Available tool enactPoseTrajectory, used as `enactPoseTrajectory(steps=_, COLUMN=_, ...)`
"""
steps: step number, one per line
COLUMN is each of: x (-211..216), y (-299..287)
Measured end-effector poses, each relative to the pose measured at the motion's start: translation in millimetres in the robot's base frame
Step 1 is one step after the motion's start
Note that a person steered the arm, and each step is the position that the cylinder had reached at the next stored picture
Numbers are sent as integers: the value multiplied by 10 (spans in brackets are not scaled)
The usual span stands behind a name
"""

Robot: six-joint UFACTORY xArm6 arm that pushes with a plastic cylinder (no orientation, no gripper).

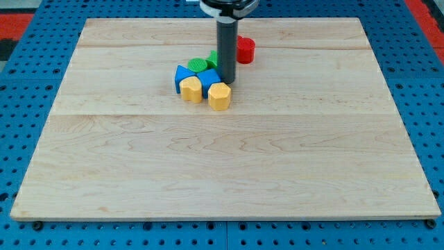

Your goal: Slide the blue cube diagonally below to the yellow heart

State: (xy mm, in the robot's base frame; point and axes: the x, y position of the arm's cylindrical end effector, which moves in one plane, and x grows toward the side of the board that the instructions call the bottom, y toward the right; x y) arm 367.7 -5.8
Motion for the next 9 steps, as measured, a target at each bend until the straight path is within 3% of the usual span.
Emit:
enactPoseTrajectory(steps=2, x=-1, y=-395)
enactPoseTrajectory(steps=4, x=-127, y=-142)
enactPoseTrajectory(steps=6, x=-484, y=-689)
enactPoseTrajectory(steps=9, x=-83, y=-622)
